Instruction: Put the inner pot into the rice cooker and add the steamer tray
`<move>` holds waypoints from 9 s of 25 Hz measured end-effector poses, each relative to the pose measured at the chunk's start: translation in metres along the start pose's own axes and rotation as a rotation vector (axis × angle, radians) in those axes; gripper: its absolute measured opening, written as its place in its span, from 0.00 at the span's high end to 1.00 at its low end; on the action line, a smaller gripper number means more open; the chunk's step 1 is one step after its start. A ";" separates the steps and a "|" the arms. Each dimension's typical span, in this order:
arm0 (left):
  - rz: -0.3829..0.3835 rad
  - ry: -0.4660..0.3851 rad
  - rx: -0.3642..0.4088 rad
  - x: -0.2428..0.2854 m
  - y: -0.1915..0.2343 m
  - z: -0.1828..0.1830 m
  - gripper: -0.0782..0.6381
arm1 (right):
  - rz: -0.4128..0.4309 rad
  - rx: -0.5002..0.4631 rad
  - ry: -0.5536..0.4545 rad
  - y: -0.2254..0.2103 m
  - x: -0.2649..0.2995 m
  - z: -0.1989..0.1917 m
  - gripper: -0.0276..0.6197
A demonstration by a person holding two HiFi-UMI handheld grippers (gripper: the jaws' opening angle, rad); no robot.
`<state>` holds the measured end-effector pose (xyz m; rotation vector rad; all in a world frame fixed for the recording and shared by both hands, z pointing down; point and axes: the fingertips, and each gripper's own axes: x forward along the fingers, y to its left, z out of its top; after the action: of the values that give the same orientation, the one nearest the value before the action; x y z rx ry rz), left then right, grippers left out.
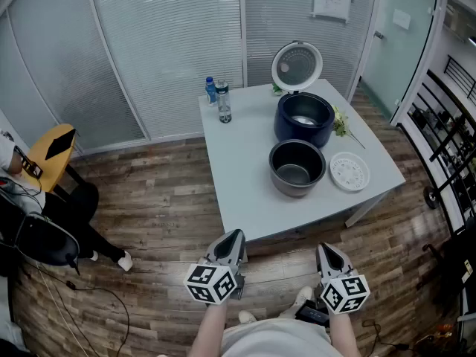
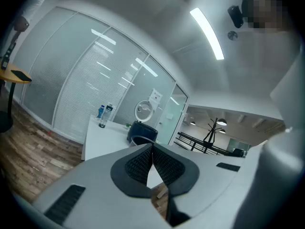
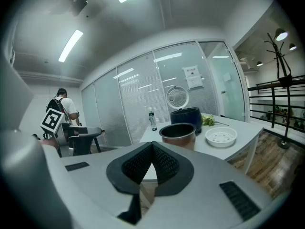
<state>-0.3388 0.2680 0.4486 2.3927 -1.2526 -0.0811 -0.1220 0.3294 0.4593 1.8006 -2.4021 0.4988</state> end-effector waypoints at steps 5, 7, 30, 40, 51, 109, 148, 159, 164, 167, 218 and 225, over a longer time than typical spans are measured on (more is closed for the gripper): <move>0.000 0.007 -0.010 -0.003 0.001 0.000 0.88 | -0.002 -0.001 -0.002 0.003 -0.002 0.002 0.93; -0.001 0.009 -0.013 -0.005 0.000 -0.004 0.88 | -0.001 0.000 -0.003 0.003 -0.005 -0.001 0.93; -0.161 0.138 -0.084 0.047 -0.031 -0.045 0.49 | 0.069 0.211 0.044 -0.024 -0.003 -0.014 0.50; -0.094 0.157 -0.077 0.197 -0.016 -0.023 0.49 | 0.149 0.227 0.070 -0.133 0.113 0.031 0.50; 0.109 0.172 -0.122 0.315 0.025 -0.014 0.49 | 0.261 0.262 0.221 -0.245 0.223 0.051 0.50; 0.087 0.438 -0.223 0.361 0.107 -0.057 0.75 | 0.179 0.366 0.465 -0.240 0.318 0.011 0.82; 0.113 0.175 -0.193 0.311 0.088 0.061 0.76 | 0.361 0.281 0.254 -0.182 0.308 0.128 0.83; 0.088 0.068 -0.158 0.309 0.089 0.117 0.77 | 0.421 0.306 0.147 -0.164 0.318 0.177 0.84; 0.075 0.031 -0.153 0.315 0.092 0.137 0.77 | 0.428 0.300 0.114 -0.160 0.322 0.195 0.84; 0.056 0.013 -0.151 0.322 0.091 0.148 0.78 | 0.423 0.293 0.088 -0.161 0.322 0.206 0.84; -0.088 -0.127 -0.329 0.504 0.050 0.213 0.82 | 0.366 0.375 -0.035 -0.303 0.382 0.288 0.83; -0.055 -0.095 -0.316 0.530 0.054 0.207 0.83 | 0.370 0.396 -0.012 -0.325 0.406 0.282 0.83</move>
<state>-0.1195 -0.2528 0.3617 2.1686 -1.1210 -0.3850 0.0987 -0.2120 0.3685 1.4665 -2.8137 1.0674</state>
